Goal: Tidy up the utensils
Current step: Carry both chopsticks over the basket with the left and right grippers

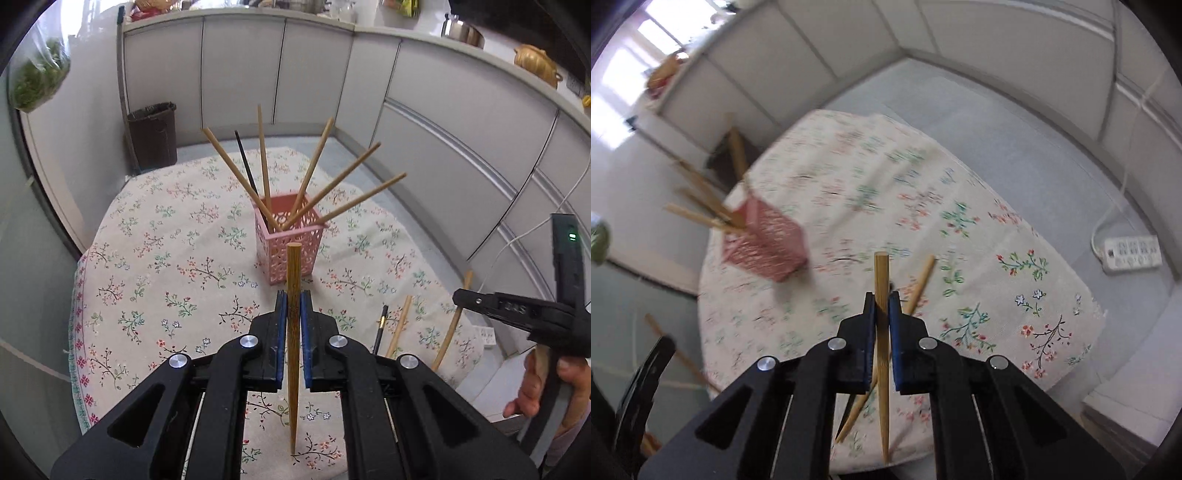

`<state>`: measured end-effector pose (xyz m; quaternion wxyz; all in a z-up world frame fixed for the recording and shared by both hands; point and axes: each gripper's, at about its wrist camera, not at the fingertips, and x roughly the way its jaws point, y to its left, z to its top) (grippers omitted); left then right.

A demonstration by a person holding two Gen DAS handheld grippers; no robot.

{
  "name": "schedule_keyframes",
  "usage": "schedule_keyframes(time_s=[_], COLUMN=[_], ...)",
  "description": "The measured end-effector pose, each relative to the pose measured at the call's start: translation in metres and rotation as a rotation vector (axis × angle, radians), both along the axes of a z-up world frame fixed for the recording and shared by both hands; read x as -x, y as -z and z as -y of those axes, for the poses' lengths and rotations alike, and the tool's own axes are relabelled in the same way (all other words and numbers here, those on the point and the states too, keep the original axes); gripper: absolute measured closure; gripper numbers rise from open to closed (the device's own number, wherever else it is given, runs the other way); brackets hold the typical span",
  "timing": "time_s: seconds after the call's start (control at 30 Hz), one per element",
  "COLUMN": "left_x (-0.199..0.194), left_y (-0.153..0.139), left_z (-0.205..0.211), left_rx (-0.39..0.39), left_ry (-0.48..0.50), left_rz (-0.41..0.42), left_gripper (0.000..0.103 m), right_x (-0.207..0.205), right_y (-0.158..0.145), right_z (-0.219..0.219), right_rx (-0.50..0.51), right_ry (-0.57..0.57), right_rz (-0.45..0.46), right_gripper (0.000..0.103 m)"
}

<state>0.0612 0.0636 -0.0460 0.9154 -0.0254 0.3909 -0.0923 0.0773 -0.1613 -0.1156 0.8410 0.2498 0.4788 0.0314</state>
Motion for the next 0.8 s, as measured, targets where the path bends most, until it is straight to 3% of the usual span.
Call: schedule_keyframes(time_s=[0.13,0.33,0.57,0.8], left_x=[0.014,0.016,-0.021,-0.064], left_y=[-0.026,-0.083,-0.151,-0.160], left_z=[-0.003,-0.003,-0.001,0.002], left_rx=[0.017,0.057,0.040,0.029], left_ry=[-0.013,-0.022,-0.047,-0.082], left_rz=[0.069,0.189,0.325,0.345], left_gripper=[0.096,0.096,0.096,0.096], right_x=[0.030,0.044,0.029,0.005], right_y=[-0.047,-0.101,-0.172,-0.207], right_z=[-0.017,-0.027,-0.023,-0.018], right_rx=[0.054,0.066,0.002,-0.021], right_ry=[-0.094,-0.167,-0.183,-0.159], right_rz=[0.155,0.256,0.354,0.434], right_gripper=[0.096,0.095,0.095,0.095])
